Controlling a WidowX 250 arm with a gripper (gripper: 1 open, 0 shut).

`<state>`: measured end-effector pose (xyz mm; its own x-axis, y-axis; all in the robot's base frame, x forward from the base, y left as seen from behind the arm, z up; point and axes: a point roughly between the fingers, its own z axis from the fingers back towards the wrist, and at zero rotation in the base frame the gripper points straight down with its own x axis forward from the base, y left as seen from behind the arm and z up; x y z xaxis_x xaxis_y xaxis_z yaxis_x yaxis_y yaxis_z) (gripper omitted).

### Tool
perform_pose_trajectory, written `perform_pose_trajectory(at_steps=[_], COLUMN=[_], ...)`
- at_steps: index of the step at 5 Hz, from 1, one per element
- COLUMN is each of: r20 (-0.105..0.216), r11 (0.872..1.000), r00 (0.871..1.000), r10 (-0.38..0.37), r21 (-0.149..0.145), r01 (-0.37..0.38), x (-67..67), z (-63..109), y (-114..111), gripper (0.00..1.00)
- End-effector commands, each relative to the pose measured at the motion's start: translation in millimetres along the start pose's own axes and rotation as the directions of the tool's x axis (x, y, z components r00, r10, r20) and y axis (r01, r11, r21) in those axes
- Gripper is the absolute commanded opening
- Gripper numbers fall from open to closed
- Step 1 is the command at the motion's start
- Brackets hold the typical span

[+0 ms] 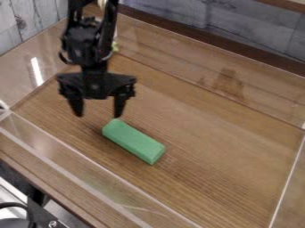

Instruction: Put the green stick in the brown bowl

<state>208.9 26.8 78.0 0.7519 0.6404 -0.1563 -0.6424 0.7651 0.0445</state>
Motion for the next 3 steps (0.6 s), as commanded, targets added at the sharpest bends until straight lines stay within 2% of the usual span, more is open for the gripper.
perform_pose_trajectory(at_steps=[1,2,3], r20=[0.019,-0.009,-0.013], r11=[0.99,0.95,0.911], r00=[0.992,0.955,0.918], r10=[0.127,0.297,0.397], r21=[-0.059,-0.102,-0.113], r01=[-0.126,-0.297,-0.396], x=[0.9,-2.0,-6.4], z=[4.0,4.8,4.2], y=[-8.5,-12.9,-6.2], gripper=[1.0,1.0,1.0])
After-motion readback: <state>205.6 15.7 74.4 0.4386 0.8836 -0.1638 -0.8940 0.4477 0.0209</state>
